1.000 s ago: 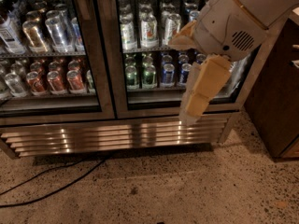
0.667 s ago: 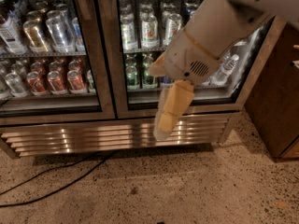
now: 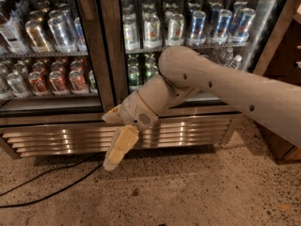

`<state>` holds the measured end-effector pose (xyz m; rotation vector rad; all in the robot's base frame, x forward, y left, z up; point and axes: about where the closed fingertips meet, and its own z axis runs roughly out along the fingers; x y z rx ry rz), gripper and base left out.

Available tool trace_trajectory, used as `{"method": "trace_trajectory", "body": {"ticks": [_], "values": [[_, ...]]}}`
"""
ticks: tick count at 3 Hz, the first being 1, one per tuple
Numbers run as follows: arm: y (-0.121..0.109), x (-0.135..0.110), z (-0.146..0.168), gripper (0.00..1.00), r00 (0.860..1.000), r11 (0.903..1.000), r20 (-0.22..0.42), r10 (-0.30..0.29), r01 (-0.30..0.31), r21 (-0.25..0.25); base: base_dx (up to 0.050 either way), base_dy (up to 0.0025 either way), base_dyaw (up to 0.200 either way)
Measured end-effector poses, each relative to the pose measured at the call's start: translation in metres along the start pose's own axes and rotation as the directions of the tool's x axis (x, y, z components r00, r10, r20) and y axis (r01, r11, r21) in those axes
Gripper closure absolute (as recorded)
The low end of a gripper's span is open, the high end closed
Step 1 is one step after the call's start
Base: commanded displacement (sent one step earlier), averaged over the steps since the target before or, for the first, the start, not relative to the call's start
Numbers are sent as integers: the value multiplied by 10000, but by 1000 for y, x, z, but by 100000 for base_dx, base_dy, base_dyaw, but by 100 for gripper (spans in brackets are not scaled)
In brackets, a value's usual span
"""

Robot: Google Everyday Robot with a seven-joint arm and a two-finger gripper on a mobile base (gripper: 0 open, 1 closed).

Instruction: Open left fridge door

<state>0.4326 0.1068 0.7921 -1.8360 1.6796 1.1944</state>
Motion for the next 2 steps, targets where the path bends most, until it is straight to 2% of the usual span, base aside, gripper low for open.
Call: {"method": "trace_trajectory", "body": {"ticks": [1,2], "values": [[-9,-15,16,0,9877,9994,1542,-250,281,-177,0,0,0],[-9,-15,16,0,9877,9994,1545,-250,280,-179,0,0,0]]}}
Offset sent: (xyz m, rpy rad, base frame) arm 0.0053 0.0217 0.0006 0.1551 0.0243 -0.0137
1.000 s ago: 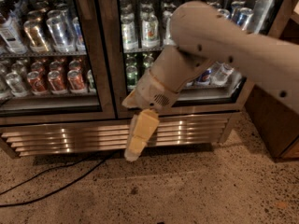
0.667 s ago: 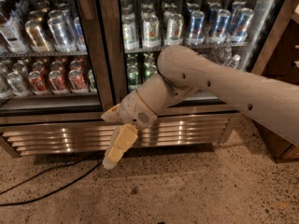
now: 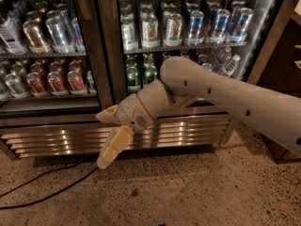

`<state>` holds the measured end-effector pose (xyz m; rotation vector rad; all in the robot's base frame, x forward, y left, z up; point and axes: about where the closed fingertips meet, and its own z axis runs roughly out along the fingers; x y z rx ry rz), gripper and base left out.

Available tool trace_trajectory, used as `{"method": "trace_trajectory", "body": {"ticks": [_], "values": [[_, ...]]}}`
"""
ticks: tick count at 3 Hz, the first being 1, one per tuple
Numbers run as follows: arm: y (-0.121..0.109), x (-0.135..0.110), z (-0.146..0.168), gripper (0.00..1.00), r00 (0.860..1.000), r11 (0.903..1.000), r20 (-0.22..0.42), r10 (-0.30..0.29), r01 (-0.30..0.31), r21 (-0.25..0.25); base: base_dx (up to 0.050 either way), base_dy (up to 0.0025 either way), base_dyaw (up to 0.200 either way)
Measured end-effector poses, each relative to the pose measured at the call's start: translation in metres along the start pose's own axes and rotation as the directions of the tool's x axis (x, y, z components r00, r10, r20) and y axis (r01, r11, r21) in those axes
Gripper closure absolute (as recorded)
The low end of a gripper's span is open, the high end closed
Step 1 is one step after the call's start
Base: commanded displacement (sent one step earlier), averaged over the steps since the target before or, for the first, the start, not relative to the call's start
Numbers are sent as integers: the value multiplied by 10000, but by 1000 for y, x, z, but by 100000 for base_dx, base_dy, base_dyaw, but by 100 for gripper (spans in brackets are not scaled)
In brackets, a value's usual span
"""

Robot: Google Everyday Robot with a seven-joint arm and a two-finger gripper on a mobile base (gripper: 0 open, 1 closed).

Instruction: Open left fridge door

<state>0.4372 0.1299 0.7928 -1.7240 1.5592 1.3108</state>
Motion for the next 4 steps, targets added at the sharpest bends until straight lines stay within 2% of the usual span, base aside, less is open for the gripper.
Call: {"method": "trace_trajectory", "body": {"ticks": [1,2,3,4], "values": [[-1,0,2,0,9997,9999,229,42,-38,-134,0,0,0],[10,-7,-5,0,9852,9994,1695,-239,277,-200,0,0,0],[50,-25,-43,0,9589,9947,2691,-899,729,724,0,0,0],[95,-48,-89,0,9640,9722,2323,-1296,775,2210,0,0,0]]}}
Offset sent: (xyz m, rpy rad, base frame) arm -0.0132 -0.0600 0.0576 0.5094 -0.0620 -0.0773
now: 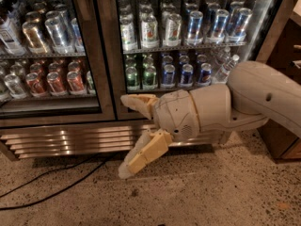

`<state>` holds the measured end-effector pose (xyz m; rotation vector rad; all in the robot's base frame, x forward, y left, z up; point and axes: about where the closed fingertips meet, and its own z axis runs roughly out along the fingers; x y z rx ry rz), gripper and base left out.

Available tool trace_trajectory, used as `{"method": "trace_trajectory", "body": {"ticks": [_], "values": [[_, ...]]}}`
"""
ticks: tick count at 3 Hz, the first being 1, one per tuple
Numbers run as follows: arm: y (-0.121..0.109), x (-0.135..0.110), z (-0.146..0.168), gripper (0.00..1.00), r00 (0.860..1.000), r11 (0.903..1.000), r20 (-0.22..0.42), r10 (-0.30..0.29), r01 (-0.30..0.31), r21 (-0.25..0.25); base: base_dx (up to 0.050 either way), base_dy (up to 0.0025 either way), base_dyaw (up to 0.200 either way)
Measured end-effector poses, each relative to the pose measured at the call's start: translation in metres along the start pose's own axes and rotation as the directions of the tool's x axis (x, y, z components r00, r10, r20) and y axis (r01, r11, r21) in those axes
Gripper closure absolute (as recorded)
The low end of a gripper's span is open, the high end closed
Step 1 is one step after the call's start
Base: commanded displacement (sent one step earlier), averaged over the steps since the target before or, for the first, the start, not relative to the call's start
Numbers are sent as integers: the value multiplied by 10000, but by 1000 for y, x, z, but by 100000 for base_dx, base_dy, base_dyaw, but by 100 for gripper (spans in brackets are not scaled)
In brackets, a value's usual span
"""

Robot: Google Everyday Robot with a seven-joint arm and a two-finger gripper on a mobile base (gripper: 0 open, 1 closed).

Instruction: Open left fridge door

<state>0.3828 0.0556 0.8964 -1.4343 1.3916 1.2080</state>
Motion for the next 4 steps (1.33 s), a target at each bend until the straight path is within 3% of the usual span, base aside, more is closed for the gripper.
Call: {"method": "trace_trajectory", "body": {"ticks": [1,2,3,4], "values": [[5,-5,-15,0,9998,9985,-196,-87,97,536,0,0,0],[5,-5,-13,0,9998,9988,-169,-100,108,471,0,0,0],[9,-13,-14,0,9925,9972,973,-743,749,-19,0,0,0],[18,-25,-21,0,9391,9789,3005,-1667,1941,-637,0,0,0]]}}
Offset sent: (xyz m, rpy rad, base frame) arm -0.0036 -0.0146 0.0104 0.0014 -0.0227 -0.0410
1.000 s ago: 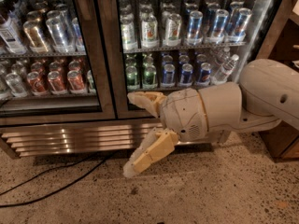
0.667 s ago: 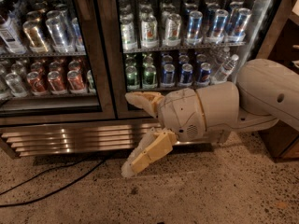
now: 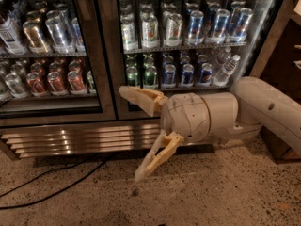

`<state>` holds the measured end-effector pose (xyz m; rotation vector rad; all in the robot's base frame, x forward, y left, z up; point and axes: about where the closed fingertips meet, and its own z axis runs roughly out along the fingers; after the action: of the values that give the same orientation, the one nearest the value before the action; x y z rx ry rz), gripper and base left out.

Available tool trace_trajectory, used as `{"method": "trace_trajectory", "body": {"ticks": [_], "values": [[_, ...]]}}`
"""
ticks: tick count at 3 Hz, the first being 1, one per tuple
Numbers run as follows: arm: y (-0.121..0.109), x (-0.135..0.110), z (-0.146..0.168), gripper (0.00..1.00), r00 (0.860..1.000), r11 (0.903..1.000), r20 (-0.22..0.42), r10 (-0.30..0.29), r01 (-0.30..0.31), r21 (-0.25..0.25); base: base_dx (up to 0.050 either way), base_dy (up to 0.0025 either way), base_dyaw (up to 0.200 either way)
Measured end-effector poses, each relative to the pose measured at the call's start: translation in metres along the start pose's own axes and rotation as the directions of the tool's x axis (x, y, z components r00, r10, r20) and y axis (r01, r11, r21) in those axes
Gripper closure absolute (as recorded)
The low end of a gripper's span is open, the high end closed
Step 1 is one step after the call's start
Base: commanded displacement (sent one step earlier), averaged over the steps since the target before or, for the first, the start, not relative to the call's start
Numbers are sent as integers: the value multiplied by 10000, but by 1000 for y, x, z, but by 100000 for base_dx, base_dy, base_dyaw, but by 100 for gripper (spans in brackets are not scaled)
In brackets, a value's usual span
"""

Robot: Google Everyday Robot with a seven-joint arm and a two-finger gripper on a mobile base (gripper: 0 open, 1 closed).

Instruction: Open left fridge door

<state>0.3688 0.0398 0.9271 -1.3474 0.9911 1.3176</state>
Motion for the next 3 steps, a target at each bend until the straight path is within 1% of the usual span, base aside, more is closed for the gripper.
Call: {"method": "trace_trajectory", "body": {"ticks": [1,2,3], "values": [[0,3,0,0,9999,9999,82,-129,129,-27,0,0,0],[-2,7,0,0,9998,9995,139,110,-114,303,0,0,0],[-8,3,4,0,9999,9925,119,43,-57,1217,0,0,0]]}}
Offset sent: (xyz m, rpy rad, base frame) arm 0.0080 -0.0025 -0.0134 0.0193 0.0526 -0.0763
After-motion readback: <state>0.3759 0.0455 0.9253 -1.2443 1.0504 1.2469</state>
